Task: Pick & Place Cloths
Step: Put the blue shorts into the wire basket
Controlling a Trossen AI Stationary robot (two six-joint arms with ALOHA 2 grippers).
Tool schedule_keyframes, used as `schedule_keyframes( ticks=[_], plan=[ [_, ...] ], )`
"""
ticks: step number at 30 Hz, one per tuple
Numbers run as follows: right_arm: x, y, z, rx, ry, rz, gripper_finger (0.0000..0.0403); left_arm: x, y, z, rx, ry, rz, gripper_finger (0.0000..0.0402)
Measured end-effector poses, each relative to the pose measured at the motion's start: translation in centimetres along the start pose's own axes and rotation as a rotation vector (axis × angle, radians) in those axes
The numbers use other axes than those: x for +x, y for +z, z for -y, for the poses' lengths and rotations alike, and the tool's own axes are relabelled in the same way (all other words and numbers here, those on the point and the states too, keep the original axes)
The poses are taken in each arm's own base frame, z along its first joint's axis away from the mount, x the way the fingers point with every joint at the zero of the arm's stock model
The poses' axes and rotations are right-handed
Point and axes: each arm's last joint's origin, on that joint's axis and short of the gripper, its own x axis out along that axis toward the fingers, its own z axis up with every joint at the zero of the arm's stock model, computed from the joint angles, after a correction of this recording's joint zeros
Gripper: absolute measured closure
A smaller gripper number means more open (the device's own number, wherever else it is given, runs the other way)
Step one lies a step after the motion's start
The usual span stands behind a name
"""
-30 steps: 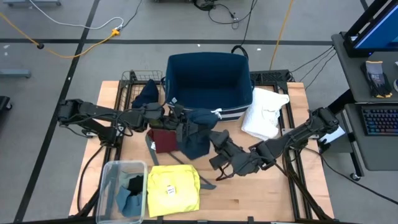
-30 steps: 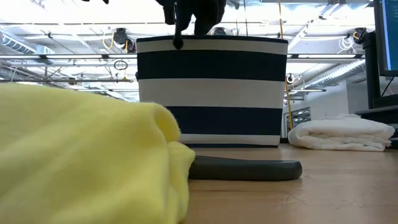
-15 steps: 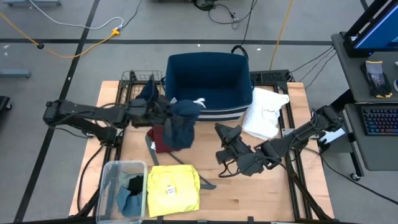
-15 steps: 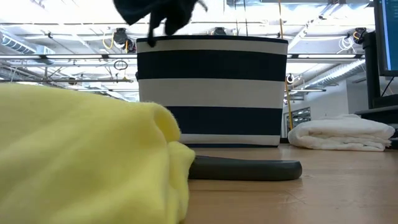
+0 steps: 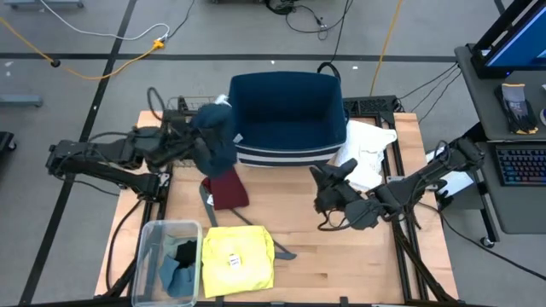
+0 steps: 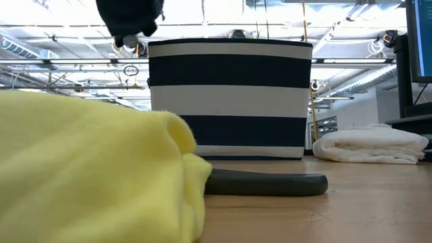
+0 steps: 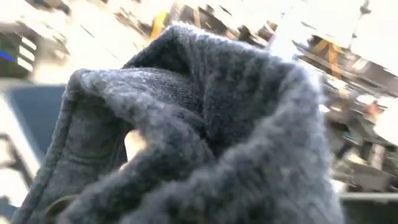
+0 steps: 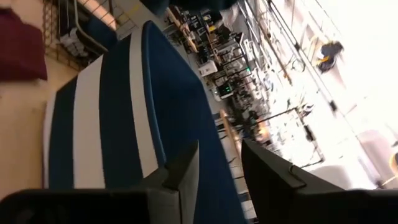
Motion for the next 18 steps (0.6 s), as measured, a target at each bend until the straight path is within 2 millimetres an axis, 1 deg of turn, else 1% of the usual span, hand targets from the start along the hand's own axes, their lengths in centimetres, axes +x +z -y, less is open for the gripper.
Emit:
schedule_keyframes(
  ticks=[3, 6, 9, 12, 13, 18],
  plan=[
    [-0.3, -1.2, 0.4, 0.1, 0.001, 0.002, 0.0299, -0.7, 0.8, -0.6, 0.061, 0.11, 0.08, 0.0375],
    [-0.6, -2.5, 0.8, 0.201, -0.001, 0.003, 0.0318, -1.0, 1.3, -1.3, 0.13, 0.238, 0.129, 0.0375],
    [-0.8, -3.8, 1.1, 0.288, 0.002, 0.006, 0.0349, -0.8, 1.3, -2.2, 0.194, 0.342, 0.132, 0.0375],
    [-1.1, -4.8, 1.3, 0.373, 0.057, 0.046, 0.0388, -0.5, 1.1, -3.3, 0.238, 0.431, 0.109, 0.0375],
    [-1.2, -5.1, 1.4, 0.401, 0.081, 0.062, 0.0395, -0.4, 1.1, -3.7, 0.248, 0.461, 0.099, 0.0375],
    [-1.6, -6.1, 2.1, 0.524, 0.173, 0.123, 0.0399, 0.4, 0.7, -5.8, 0.262, 0.604, 0.05, 0.0375]
  ],
)
